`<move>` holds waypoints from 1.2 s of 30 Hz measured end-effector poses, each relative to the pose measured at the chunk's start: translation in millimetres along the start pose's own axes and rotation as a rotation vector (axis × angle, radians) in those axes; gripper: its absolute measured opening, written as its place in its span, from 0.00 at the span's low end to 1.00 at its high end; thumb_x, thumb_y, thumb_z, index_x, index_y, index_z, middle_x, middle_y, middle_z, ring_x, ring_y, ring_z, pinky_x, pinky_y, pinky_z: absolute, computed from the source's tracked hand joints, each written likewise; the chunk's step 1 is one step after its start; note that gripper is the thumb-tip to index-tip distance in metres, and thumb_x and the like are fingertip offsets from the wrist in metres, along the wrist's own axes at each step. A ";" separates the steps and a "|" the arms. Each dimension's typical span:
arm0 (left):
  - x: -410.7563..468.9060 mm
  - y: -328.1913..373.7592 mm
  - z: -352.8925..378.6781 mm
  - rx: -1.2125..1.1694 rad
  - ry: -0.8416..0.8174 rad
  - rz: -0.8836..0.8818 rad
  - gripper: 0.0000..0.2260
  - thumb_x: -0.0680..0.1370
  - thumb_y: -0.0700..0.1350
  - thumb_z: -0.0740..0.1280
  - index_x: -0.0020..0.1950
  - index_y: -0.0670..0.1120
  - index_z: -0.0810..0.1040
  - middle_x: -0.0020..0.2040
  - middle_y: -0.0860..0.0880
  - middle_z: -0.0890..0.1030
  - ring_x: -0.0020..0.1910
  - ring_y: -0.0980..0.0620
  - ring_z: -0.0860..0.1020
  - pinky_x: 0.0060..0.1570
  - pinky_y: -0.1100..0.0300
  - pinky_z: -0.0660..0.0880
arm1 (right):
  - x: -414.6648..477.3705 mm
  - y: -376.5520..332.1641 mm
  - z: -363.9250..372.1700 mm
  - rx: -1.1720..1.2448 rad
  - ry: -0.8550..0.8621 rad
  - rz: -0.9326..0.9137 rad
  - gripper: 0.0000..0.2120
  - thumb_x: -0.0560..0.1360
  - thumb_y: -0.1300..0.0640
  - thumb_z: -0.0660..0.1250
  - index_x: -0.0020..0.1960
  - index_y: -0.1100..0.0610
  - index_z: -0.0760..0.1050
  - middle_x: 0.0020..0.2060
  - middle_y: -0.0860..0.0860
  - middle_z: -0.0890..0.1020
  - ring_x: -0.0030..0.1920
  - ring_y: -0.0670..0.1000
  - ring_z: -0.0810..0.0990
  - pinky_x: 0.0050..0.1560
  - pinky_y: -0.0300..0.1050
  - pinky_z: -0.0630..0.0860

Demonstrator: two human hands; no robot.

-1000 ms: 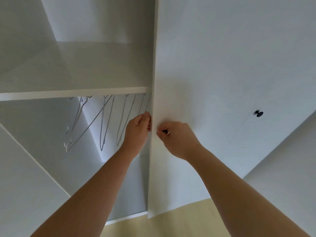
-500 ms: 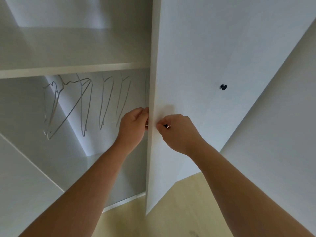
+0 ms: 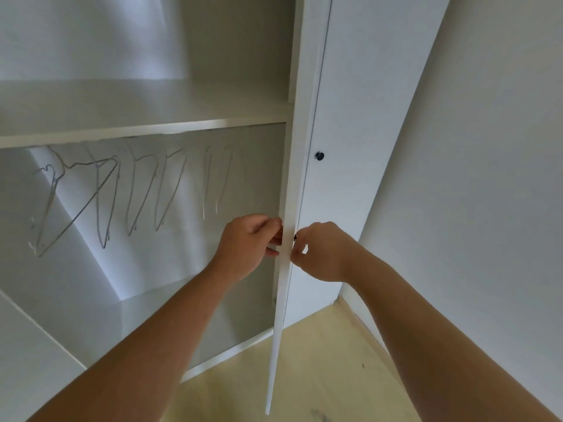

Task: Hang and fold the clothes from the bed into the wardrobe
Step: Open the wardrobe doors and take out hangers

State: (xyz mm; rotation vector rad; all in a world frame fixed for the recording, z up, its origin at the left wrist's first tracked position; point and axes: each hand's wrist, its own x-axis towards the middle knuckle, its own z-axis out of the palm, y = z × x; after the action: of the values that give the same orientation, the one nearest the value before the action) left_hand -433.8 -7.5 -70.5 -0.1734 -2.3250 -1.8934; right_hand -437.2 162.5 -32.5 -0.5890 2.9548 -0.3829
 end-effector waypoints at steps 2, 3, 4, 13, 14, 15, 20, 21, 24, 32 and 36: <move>-1.5 5.1 12.7 -0.020 -0.032 -0.003 0.12 0.84 0.44 0.63 0.48 0.42 0.85 0.44 0.48 0.87 0.45 0.50 0.86 0.43 0.53 0.84 | -17.7 4.7 5.7 0.016 0.019 0.006 0.13 0.80 0.57 0.60 0.50 0.60 0.83 0.48 0.55 0.79 0.50 0.54 0.79 0.54 0.51 0.79; -1.6 6.5 18.2 -0.034 -0.040 -0.005 0.12 0.84 0.44 0.63 0.49 0.42 0.85 0.44 0.47 0.87 0.46 0.49 0.86 0.43 0.53 0.84 | -25.3 6.0 10.3 0.029 0.047 0.006 0.13 0.81 0.58 0.59 0.51 0.61 0.82 0.48 0.57 0.78 0.52 0.55 0.77 0.54 0.51 0.77; -1.6 7.4 23.2 -0.050 -0.045 -0.007 0.12 0.84 0.44 0.64 0.50 0.41 0.85 0.44 0.47 0.87 0.46 0.48 0.86 0.44 0.52 0.84 | -31.3 7.4 15.0 0.046 0.070 0.004 0.13 0.82 0.60 0.58 0.52 0.62 0.81 0.50 0.59 0.77 0.54 0.56 0.76 0.55 0.52 0.77; 9.4 11.8 57.1 -0.198 -0.147 -0.068 0.11 0.85 0.42 0.63 0.55 0.40 0.84 0.50 0.46 0.87 0.47 0.43 0.86 0.50 0.54 0.83 | -58.2 49.3 10.3 0.667 0.251 0.223 0.06 0.77 0.53 0.67 0.44 0.49 0.81 0.45 0.44 0.82 0.34 0.38 0.77 0.37 0.37 0.72; 11.5 12.8 61.5 -0.207 -0.162 -0.072 0.11 0.85 0.42 0.62 0.57 0.39 0.83 0.51 0.45 0.87 0.48 0.43 0.86 0.50 0.54 0.83 | -60.6 54.0 9.2 0.732 0.272 0.265 0.04 0.76 0.52 0.68 0.45 0.48 0.81 0.47 0.43 0.83 0.34 0.39 0.77 0.37 0.36 0.72; 13.3 13.8 66.3 -0.214 -0.178 -0.073 0.12 0.85 0.42 0.61 0.59 0.39 0.83 0.52 0.45 0.86 0.48 0.43 0.86 0.51 0.54 0.83 | -62.6 58.9 9.0 0.774 0.290 0.297 0.02 0.76 0.51 0.69 0.45 0.48 0.81 0.52 0.43 0.83 0.39 0.40 0.79 0.41 0.37 0.73; 24.2 15.2 94.4 -0.257 -0.244 -0.077 0.12 0.85 0.41 0.61 0.61 0.37 0.81 0.54 0.43 0.86 0.50 0.44 0.86 0.52 0.52 0.83 | -71.7 79.3 12.1 0.830 0.381 0.415 0.06 0.75 0.52 0.69 0.52 0.46 0.78 0.60 0.40 0.79 0.51 0.35 0.78 0.43 0.33 0.70; 27.3 13.7 100.4 -0.253 -0.255 -0.075 0.12 0.85 0.41 0.61 0.61 0.37 0.81 0.54 0.44 0.86 0.51 0.45 0.86 0.53 0.52 0.83 | -72.6 82.6 12.7 0.832 0.410 0.438 0.07 0.75 0.53 0.69 0.53 0.47 0.78 0.58 0.40 0.79 0.49 0.33 0.76 0.42 0.31 0.69; 39.2 7.6 117.3 -0.230 -0.283 -0.045 0.12 0.85 0.43 0.62 0.63 0.40 0.82 0.56 0.46 0.86 0.56 0.50 0.84 0.56 0.53 0.81 | -74.4 92.5 15.0 0.819 0.488 0.497 0.09 0.75 0.55 0.68 0.55 0.47 0.79 0.55 0.41 0.81 0.51 0.38 0.79 0.46 0.33 0.73; 74.5 3.1 157.0 -0.169 -0.320 -0.017 0.14 0.85 0.46 0.62 0.68 0.48 0.80 0.66 0.52 0.80 0.62 0.60 0.79 0.64 0.56 0.77 | -75.9 121.2 14.9 0.754 0.544 0.579 0.18 0.79 0.56 0.67 0.68 0.50 0.74 0.66 0.44 0.78 0.62 0.45 0.77 0.61 0.39 0.71; 80.1 6.1 173.7 -0.139 -0.379 -0.039 0.16 0.85 0.49 0.62 0.72 0.51 0.77 0.71 0.53 0.76 0.56 0.65 0.77 0.66 0.56 0.76 | -74.7 136.1 15.0 0.707 0.522 0.598 0.23 0.81 0.58 0.63 0.76 0.51 0.68 0.74 0.47 0.71 0.73 0.48 0.70 0.65 0.37 0.64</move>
State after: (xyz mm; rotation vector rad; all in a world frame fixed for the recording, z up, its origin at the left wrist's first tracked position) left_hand -517.5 164.0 -84.9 -0.5509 -2.4322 -2.2062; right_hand -415.7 309.8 -79.1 0.5332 2.8907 -1.5716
